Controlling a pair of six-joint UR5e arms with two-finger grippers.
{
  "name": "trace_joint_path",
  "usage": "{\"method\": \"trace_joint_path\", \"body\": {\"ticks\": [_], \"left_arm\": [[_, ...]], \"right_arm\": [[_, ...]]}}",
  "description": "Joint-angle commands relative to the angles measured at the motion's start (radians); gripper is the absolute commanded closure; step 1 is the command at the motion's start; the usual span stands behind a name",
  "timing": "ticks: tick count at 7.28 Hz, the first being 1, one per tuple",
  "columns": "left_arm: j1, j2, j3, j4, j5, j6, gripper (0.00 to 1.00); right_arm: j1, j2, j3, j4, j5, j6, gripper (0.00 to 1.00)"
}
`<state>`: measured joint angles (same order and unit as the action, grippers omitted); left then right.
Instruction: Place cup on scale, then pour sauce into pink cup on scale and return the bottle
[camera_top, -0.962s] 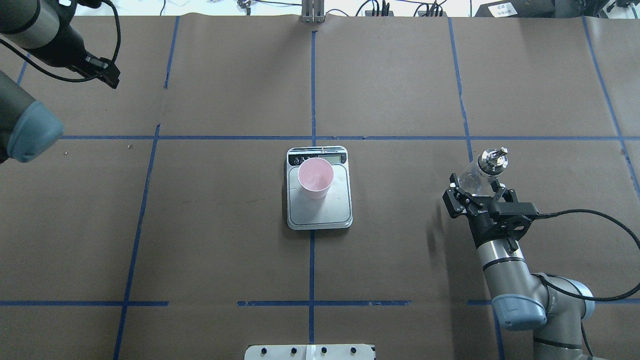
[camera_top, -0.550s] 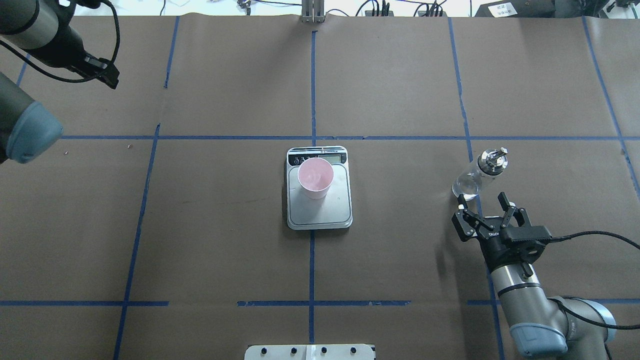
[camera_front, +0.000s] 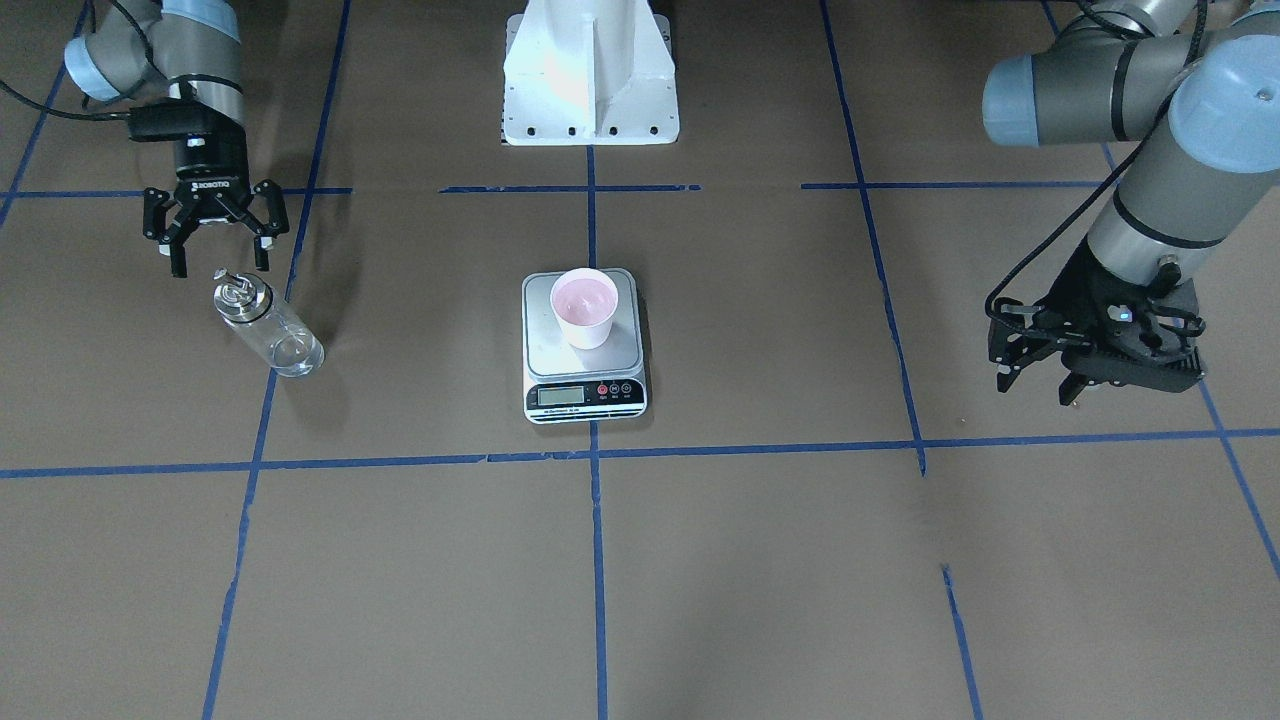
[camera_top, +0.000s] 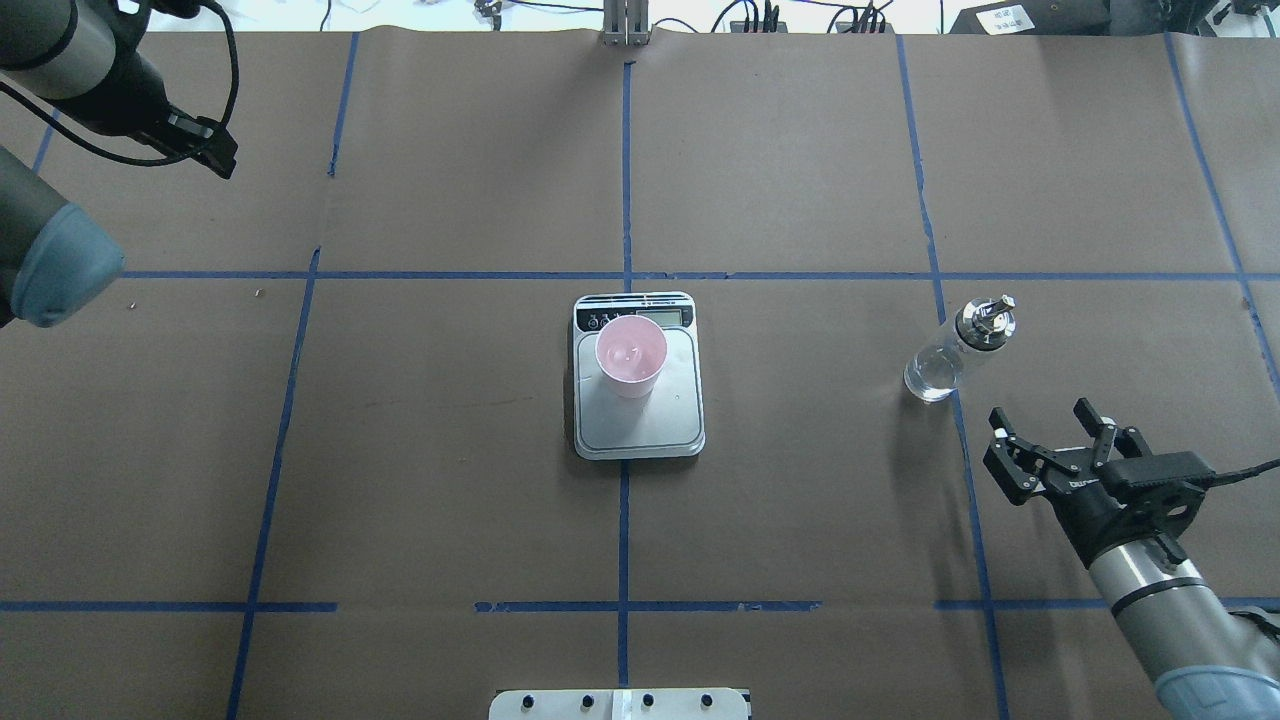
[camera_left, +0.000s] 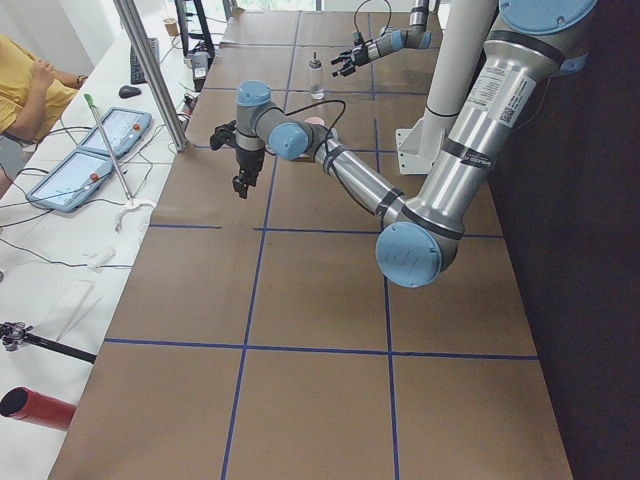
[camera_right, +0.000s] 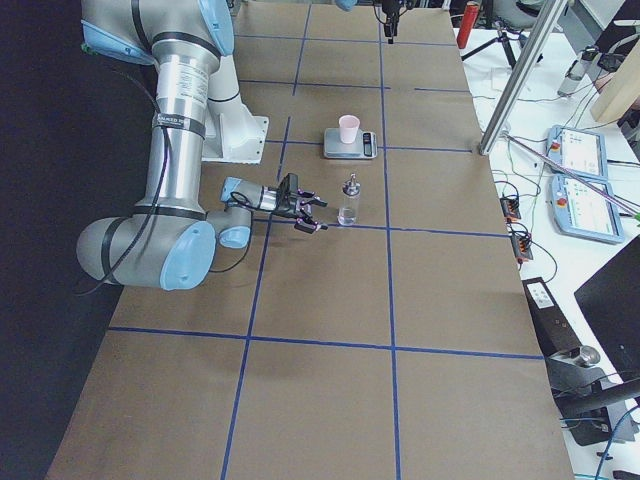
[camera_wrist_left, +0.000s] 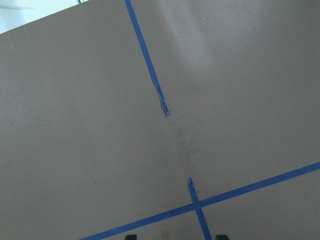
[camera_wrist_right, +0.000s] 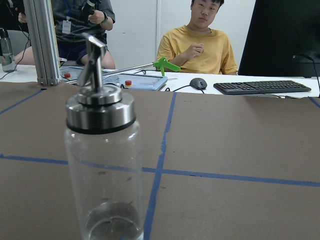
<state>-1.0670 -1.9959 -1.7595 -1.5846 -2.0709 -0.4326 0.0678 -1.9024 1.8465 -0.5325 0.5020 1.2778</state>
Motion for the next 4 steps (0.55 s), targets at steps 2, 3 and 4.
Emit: {"method": "trace_joint_path", "body": {"ticks": [2, 3, 4], "left_arm": [[-0.002, 0.002, 0.002, -0.002, -0.002, 0.012, 0.39], [-0.002, 0.002, 0.011, -0.005, -0.003, 0.014, 0.39], [-0.005, 0.002, 0.02, -0.011, -0.006, 0.026, 0.39]], "right_arm": [[0.164, -0.073, 0.023, 0.082, 0.291, -0.122, 0.0], [0.338, -0.072, -0.005, 0.144, 0.511, -0.24, 0.0], [0.527, -0.057, -0.012, 0.143, 0.749, -0.276, 0.0]]}}
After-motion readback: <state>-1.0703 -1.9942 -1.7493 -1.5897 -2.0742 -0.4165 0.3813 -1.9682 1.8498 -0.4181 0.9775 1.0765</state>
